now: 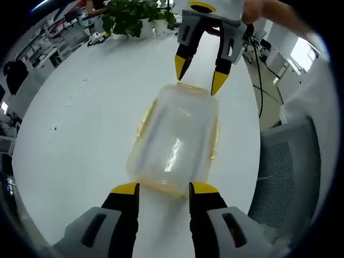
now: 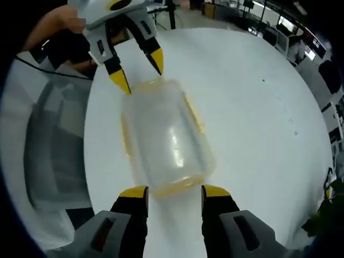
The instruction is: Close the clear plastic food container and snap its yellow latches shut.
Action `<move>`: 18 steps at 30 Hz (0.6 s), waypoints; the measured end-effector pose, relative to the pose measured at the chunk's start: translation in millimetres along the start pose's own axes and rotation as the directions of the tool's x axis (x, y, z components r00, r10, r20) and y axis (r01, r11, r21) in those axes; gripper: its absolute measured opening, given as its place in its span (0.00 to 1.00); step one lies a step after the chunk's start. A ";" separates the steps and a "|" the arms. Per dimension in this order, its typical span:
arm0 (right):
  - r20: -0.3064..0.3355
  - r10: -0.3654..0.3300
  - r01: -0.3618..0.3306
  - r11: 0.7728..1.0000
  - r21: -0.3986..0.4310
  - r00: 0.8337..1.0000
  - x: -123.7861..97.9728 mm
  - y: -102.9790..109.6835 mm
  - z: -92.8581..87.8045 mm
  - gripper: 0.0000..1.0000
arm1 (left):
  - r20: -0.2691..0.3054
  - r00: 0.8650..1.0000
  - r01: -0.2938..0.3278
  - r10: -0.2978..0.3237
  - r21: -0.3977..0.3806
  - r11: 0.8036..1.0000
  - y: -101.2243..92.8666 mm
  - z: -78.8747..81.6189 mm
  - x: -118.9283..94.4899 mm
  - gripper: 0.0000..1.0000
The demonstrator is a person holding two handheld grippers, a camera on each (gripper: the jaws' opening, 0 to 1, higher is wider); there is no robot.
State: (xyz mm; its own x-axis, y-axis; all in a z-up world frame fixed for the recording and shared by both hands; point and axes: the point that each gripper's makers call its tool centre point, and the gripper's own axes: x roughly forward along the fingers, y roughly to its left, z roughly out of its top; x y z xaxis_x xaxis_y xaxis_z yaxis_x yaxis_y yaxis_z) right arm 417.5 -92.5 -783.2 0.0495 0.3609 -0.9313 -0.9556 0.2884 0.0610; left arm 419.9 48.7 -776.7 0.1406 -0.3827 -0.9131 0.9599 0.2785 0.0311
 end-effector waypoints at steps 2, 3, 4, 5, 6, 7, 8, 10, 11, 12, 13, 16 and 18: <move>0.004 -0.001 0.001 1.000 -0.003 1.000 -0.6 -0.4 2.3 0.37 | 0.003 1.000 -0.004 0.004 0.008 1.000 0.3 2.0 0.9 0.36; 0.004 -0.001 0.001 1.000 -0.007 1.000 0.0 -0.5 3.2 0.37 | 0.005 1.000 -0.004 0.004 0.010 1.000 0.5 2.9 1.2 0.36; 0.004 -0.001 0.001 1.000 -0.007 1.000 0.1 -0.5 3.6 0.37 | 0.006 1.000 0.000 0.000 0.017 1.000 -0.1 4.1 2.5 0.35; 0.002 0.001 -0.001 1.000 -0.005 1.000 0.1 -0.1 4.8 0.37 | 0.004 1.000 0.004 -0.004 0.025 1.000 -0.9 4.8 3.2 0.35; 0.003 0.003 -0.003 1.000 -0.006 1.000 0.1 0.3 6.0 0.37 | 0.005 1.000 0.005 -0.005 0.035 0.999 -2.0 6.4 4.0 0.35; 0.009 0.007 -0.006 1.000 -0.012 1.000 0.6 0.9 8.6 0.37 | 0.009 1.000 0.007 -0.008 0.043 0.999 -2.8 8.1 4.5 0.35; 0.011 0.008 -0.008 1.000 -0.015 1.000 0.8 1.3 10.3 0.36 | 0.015 1.000 0.009 -0.010 0.053 0.999 -3.3 10.3 5.4 0.35; 0.019 0.010 -0.009 1.000 -0.030 1.000 0.8 2.8 15.1 0.36 | 0.019 1.000 0.009 -0.011 0.054 0.998 -3.5 12.9 6.3 0.35; 0.022 0.011 -0.010 0.999 -0.033 1.000 1.1 3.2 16.8 0.36 | 0.028 1.000 0.013 -0.015 0.055 0.998 -4.1 15.6 7.1 0.35; 0.026 0.015 -0.015 0.999 -0.037 1.000 1.9 4.0 19.1 0.36 | 0.032 0.999 0.015 -0.017 0.056 0.998 -4.4 16.8 7.5 0.35; 0.027 0.018 -0.017 0.999 -0.042 0.999 2.5 4.7 20.6 0.36 | 0.043 0.999 0.020 -0.023 0.060 0.998 -5.7 20.3 8.6 0.35; 0.035 0.029 -0.027 0.998 -0.056 0.999 5.2 7.2 26.1 0.36 | 0.053 0.998 0.026 -0.030 0.080 0.996 -9.8 27.6 11.2 0.35; 0.041 0.035 -0.033 0.998 -0.059 0.999 6.6 8.4 29.7 0.36 | 0.055 0.998 0.028 -0.033 0.090 0.996 -11.2 31.5 13.6 0.35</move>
State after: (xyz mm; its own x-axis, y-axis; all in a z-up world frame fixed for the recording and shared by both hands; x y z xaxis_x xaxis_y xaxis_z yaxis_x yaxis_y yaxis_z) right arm 418.5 -61.3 -778.2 0.0275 0.4067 -0.9131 -0.9722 0.2235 0.0703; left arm 418.7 12.6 -776.6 0.1218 -0.4397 -0.8898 0.9814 0.1875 0.0417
